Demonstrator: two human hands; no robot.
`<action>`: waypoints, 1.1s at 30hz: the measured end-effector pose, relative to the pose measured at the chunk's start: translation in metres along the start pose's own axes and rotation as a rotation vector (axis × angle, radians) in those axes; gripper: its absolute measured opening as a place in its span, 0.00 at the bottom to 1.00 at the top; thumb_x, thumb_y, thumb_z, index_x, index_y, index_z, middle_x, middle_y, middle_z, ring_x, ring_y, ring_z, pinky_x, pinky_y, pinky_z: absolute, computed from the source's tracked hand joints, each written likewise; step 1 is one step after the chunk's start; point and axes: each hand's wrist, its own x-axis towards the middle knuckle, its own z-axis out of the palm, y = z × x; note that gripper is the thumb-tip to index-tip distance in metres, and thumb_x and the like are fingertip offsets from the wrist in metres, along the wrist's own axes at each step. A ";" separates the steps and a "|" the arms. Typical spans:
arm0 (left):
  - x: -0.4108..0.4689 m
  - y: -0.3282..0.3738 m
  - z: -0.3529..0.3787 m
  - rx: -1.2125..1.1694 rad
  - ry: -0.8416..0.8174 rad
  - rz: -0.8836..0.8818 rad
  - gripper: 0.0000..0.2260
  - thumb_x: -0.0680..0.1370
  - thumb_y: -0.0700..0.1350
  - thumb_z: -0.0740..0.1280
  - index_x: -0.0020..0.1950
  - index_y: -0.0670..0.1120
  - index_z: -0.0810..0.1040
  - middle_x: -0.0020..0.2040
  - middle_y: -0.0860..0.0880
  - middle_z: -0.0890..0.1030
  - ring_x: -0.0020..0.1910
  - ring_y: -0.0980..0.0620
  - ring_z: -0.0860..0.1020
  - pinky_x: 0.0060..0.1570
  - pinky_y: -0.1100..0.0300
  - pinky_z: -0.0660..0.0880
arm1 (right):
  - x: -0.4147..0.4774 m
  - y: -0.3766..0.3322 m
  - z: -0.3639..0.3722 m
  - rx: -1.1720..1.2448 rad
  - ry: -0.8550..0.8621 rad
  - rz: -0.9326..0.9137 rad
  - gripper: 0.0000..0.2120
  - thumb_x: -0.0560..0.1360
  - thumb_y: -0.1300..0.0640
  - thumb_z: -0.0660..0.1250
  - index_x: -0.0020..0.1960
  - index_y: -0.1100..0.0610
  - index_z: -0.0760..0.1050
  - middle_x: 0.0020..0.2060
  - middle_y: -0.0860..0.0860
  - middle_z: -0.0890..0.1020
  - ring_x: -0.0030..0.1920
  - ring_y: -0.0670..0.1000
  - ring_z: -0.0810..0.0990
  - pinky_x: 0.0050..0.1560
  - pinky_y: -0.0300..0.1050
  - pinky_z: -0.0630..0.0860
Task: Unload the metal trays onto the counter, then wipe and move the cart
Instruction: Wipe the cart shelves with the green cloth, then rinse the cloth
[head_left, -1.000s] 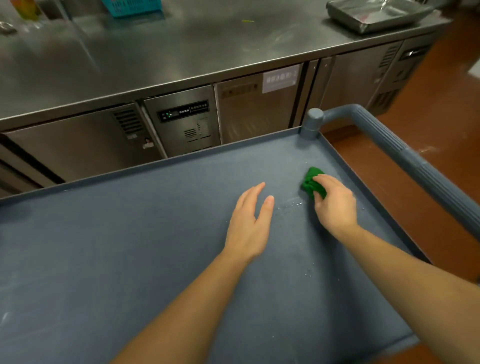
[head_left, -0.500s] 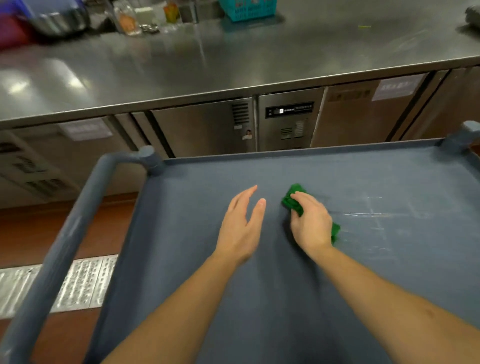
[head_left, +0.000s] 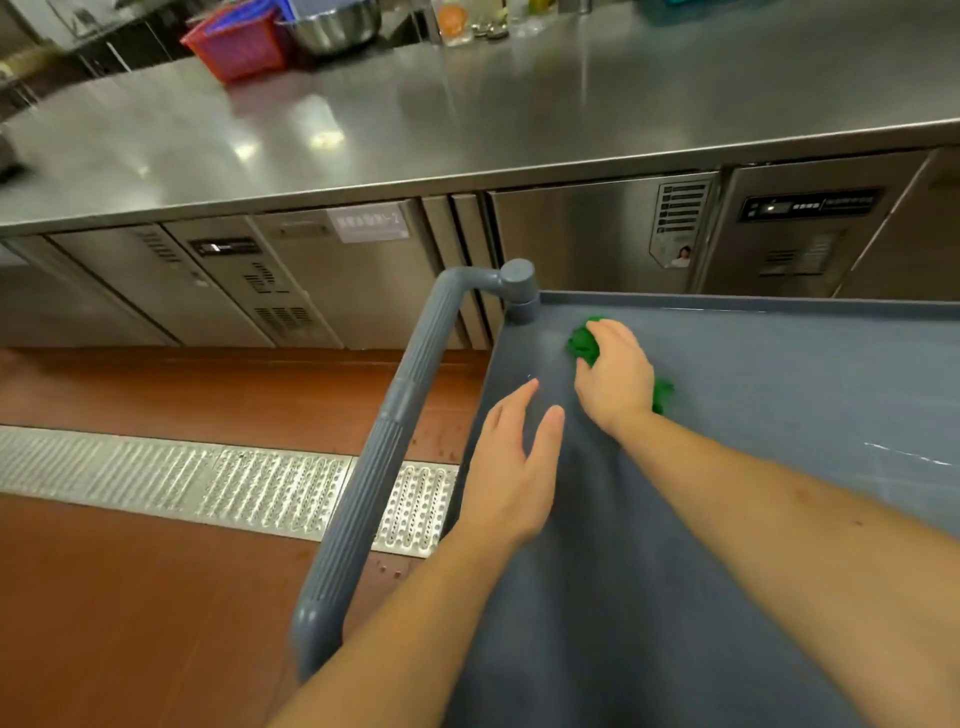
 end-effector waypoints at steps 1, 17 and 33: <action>-0.001 -0.003 -0.003 0.013 0.010 0.005 0.21 0.81 0.54 0.58 0.75 0.54 0.64 0.72 0.60 0.66 0.64 0.72 0.59 0.61 0.77 0.54 | 0.000 -0.010 0.008 -0.002 -0.037 -0.037 0.23 0.77 0.60 0.63 0.72 0.58 0.67 0.72 0.52 0.68 0.71 0.53 0.66 0.69 0.45 0.61; -0.026 0.047 0.063 -0.014 0.039 -0.021 0.19 0.81 0.54 0.57 0.72 0.55 0.67 0.70 0.56 0.69 0.66 0.61 0.66 0.60 0.67 0.59 | -0.090 0.037 -0.051 -0.142 -0.327 -0.518 0.13 0.73 0.59 0.56 0.54 0.51 0.74 0.47 0.48 0.82 0.46 0.52 0.80 0.46 0.52 0.77; -0.110 0.197 0.351 0.012 -0.443 0.242 0.21 0.81 0.56 0.57 0.73 0.52 0.67 0.71 0.54 0.68 0.71 0.59 0.64 0.66 0.67 0.57 | -0.148 0.368 -0.365 -0.244 0.205 0.202 0.21 0.71 0.70 0.67 0.64 0.60 0.76 0.63 0.54 0.78 0.62 0.57 0.76 0.62 0.46 0.69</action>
